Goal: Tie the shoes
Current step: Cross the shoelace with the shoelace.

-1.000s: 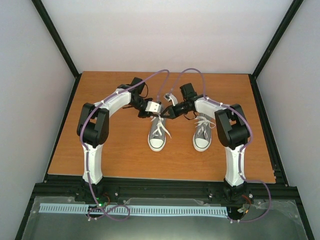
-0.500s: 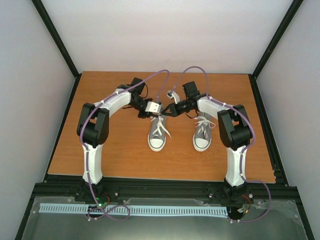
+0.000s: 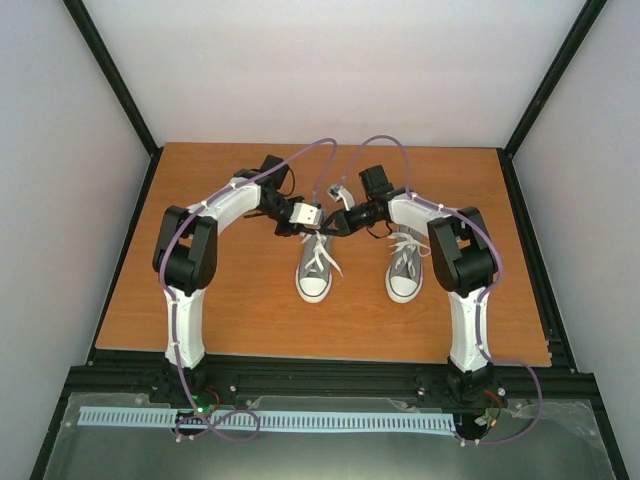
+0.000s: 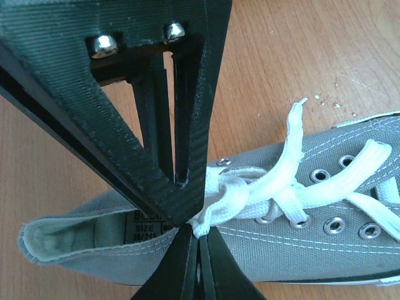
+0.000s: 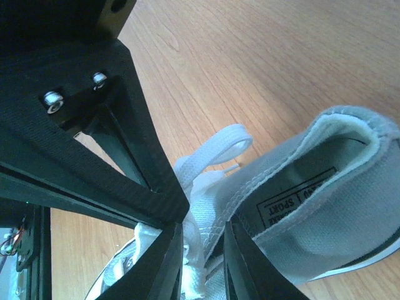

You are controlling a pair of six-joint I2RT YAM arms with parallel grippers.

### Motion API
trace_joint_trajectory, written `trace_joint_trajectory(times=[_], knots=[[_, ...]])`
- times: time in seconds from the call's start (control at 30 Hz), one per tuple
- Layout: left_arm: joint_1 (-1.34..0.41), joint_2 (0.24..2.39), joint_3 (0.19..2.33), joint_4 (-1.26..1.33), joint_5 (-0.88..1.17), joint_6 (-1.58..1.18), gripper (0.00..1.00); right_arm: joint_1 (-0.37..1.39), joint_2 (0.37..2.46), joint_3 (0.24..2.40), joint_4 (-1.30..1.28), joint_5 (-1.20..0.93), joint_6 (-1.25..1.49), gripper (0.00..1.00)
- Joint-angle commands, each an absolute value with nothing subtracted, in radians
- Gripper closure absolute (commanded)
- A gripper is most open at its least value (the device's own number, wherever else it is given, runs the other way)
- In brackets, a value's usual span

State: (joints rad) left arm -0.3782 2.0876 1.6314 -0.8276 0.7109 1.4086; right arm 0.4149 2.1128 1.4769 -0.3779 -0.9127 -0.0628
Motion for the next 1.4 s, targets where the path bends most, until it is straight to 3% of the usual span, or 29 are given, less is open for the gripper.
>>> trace_joint_trajectory(times=[0.0, 0.33, 0.53, 0.63, 1.07, 1.2, 1.37], knots=[[-0.380, 2.046, 1.636, -0.806, 0.762, 1.406, 0.99, 0.434, 2.138, 1.505, -0.388, -0.967, -0.085, 0.80], [-0.379, 2.044, 1.638, -0.788, 0.755, 1.385, 0.99, 0.434, 2.153, 1.520, -0.451, -0.987, -0.125, 0.77], [-0.378, 2.043, 1.637, -0.802, 0.781, 1.392, 0.99, 0.434, 2.152, 1.522, -0.448, -0.983, -0.120, 0.93], [-0.377, 2.042, 1.636, -0.805, 0.775, 1.392, 0.93, 0.433, 2.134, 1.522, -0.437, -0.958, -0.112, 0.97], [-0.370, 2.031, 1.643, -0.814, 0.797, 1.421, 0.75, 0.424, 2.083, 1.511, -0.412, -0.906, -0.089, 0.97], [-0.372, 2.036, 1.640, -0.816, 0.792, 1.436, 0.77, 0.420, 2.074, 1.507, -0.411, -0.901, -0.089, 0.97], [-0.375, 2.040, 1.630, -0.805, 0.765, 1.448, 0.90, 0.414, 2.066, 1.505, -0.407, -0.894, -0.086, 0.97]])
